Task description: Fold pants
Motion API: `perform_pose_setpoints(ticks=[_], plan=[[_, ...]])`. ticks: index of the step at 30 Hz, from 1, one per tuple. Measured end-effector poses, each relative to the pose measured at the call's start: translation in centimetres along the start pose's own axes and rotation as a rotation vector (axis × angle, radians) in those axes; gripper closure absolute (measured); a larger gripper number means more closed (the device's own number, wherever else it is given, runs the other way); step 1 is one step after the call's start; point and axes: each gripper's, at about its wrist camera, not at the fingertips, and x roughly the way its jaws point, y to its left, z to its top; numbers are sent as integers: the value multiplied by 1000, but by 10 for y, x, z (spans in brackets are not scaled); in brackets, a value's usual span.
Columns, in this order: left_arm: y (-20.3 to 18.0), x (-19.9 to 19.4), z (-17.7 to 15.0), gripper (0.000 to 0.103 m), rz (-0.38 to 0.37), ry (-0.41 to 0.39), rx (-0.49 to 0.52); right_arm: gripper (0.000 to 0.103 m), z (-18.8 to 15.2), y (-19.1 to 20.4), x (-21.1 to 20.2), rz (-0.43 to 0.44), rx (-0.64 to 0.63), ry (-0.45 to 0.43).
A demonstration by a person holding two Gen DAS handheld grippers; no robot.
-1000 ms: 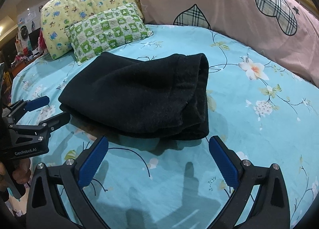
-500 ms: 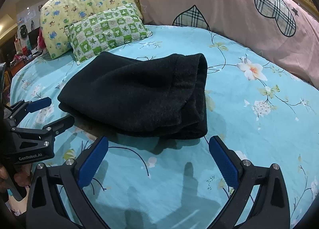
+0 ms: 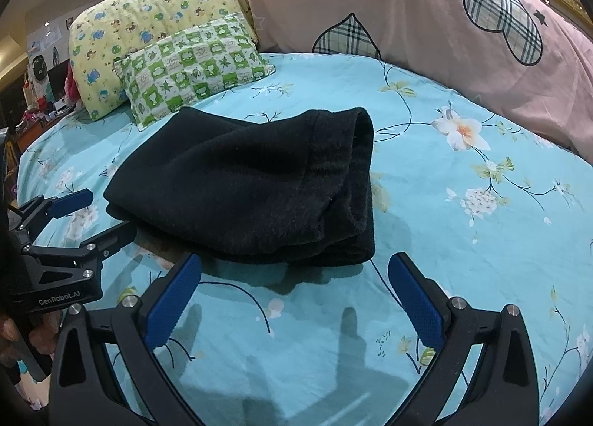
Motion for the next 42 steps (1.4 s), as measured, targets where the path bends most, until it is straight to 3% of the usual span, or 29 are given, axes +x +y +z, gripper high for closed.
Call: perform_pose_setpoints(ticks=[42], plan=[[5,-5,14,10,18,-22,-23,2,12,3,-8,-22,3,-25]])
